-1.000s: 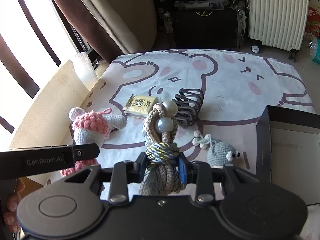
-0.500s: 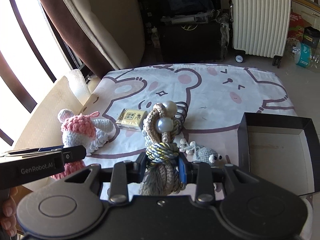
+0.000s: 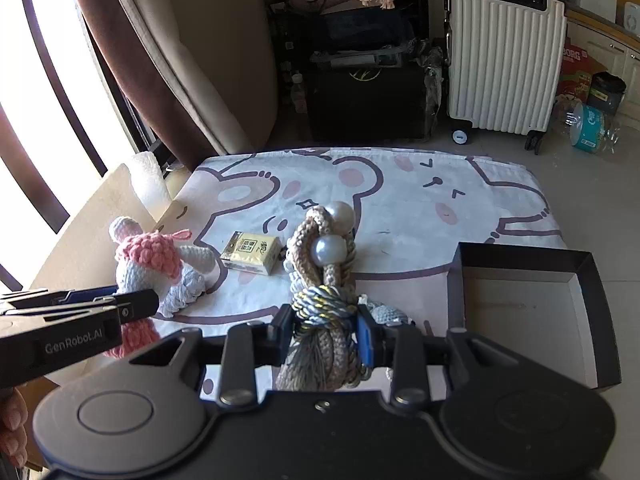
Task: Organize objects
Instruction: 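Carry the bunny with the left tool and the keychain with the right tool toward the black box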
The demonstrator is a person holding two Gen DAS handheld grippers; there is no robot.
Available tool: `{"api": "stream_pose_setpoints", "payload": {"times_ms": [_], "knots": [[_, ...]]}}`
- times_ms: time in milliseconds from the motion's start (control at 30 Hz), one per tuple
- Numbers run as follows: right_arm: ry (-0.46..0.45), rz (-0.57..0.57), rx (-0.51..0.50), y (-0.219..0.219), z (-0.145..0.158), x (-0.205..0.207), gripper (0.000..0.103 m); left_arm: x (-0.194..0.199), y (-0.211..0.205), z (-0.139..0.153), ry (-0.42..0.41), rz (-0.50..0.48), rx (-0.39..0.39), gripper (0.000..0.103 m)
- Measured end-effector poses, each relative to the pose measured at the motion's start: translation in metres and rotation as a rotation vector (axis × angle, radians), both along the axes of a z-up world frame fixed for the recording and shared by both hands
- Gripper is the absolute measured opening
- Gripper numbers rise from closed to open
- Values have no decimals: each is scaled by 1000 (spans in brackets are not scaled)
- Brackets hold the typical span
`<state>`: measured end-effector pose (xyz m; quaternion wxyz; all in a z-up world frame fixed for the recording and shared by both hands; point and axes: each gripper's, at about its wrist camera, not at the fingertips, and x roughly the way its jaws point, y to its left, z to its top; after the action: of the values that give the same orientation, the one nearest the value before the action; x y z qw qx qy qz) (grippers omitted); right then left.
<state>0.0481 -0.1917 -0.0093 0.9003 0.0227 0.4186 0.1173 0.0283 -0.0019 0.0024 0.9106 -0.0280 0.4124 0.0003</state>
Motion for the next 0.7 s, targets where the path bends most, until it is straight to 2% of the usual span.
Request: {"api": "stream_pose_setpoints", "payload": {"times_ms": [700], "knots": [[-15,-23,-32,-5,14,-8,34,-4,-6,8,-21,-15,6,33]]}}
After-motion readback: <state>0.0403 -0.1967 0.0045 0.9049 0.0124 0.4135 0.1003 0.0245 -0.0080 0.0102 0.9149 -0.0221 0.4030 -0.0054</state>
